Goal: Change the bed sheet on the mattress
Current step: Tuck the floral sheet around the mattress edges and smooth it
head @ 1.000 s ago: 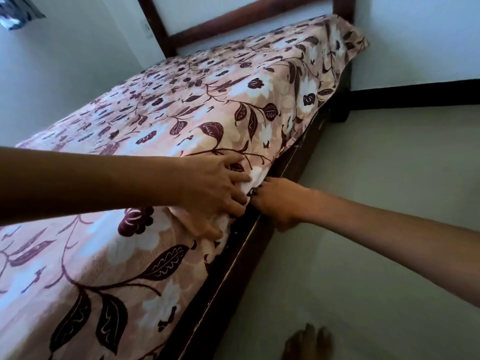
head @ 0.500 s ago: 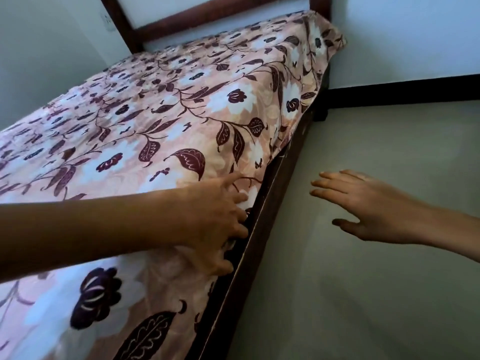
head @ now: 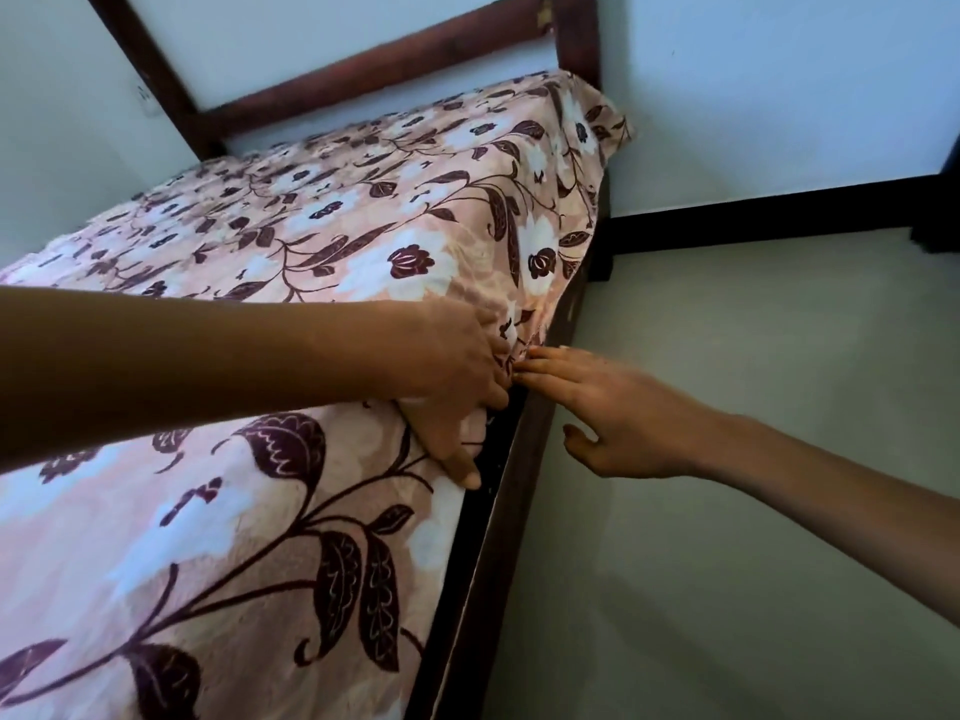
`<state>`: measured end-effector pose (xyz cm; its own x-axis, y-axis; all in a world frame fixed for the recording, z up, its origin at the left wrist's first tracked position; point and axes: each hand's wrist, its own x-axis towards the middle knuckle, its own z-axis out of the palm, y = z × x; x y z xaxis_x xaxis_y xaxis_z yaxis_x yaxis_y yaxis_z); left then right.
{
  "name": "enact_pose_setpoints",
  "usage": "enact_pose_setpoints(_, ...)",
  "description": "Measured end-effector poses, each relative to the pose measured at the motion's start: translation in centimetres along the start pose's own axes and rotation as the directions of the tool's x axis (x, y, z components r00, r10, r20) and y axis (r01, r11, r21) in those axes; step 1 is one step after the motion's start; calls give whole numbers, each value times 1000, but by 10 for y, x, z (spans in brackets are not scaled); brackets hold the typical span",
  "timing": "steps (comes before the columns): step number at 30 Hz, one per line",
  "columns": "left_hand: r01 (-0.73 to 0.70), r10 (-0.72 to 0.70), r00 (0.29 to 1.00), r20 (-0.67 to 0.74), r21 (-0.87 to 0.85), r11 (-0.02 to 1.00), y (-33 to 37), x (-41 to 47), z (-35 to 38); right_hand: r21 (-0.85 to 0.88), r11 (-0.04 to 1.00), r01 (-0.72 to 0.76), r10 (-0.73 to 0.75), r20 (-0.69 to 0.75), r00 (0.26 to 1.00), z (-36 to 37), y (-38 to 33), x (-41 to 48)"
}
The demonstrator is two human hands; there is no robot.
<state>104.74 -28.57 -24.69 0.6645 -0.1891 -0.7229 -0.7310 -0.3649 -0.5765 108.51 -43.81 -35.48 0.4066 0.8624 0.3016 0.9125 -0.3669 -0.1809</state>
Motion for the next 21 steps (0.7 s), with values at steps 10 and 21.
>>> enact_pose_setpoints(10,-117,116,992,45,14,993,-17,15,-16,-216,974,64,-26,175,984,3,21,32)
enact_pose_setpoints(21,-65,69,995,74,-61,996,-31,6,-16,-222,974,35,13,211,977,6,24,26)
